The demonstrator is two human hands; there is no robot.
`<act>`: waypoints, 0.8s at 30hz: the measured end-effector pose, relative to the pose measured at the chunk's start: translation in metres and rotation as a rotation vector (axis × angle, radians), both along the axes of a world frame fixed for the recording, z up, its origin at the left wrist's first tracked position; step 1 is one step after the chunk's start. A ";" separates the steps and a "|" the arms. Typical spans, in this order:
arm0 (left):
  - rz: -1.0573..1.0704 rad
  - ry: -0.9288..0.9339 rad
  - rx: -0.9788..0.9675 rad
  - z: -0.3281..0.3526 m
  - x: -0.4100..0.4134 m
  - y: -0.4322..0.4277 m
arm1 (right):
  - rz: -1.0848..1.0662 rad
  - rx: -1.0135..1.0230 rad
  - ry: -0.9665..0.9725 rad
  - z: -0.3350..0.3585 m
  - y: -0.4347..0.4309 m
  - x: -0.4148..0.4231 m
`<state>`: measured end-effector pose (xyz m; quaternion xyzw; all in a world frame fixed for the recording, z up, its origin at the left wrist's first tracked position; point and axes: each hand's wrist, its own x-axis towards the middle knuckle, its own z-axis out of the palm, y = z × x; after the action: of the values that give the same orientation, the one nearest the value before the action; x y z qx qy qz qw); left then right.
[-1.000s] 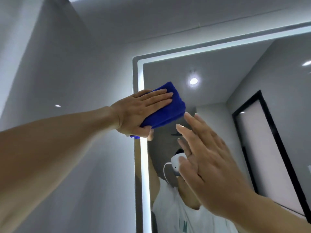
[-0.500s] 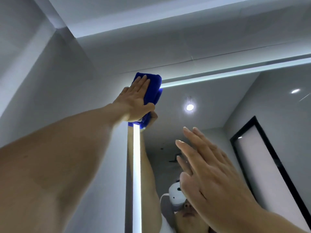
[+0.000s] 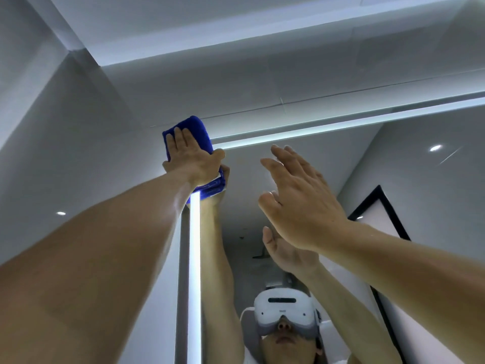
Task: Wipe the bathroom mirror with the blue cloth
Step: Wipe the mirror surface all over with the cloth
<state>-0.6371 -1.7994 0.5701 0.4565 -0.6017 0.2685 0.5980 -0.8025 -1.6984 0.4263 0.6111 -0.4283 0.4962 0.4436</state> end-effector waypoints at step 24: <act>-0.018 -0.853 -0.248 -0.106 -0.025 0.001 | 0.027 0.027 0.003 -0.019 0.019 -0.043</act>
<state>-0.6623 -1.7986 0.4641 0.2244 -0.7618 0.4977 0.3486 -0.8451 -1.6791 0.4072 0.6236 -0.4259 0.4954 0.4292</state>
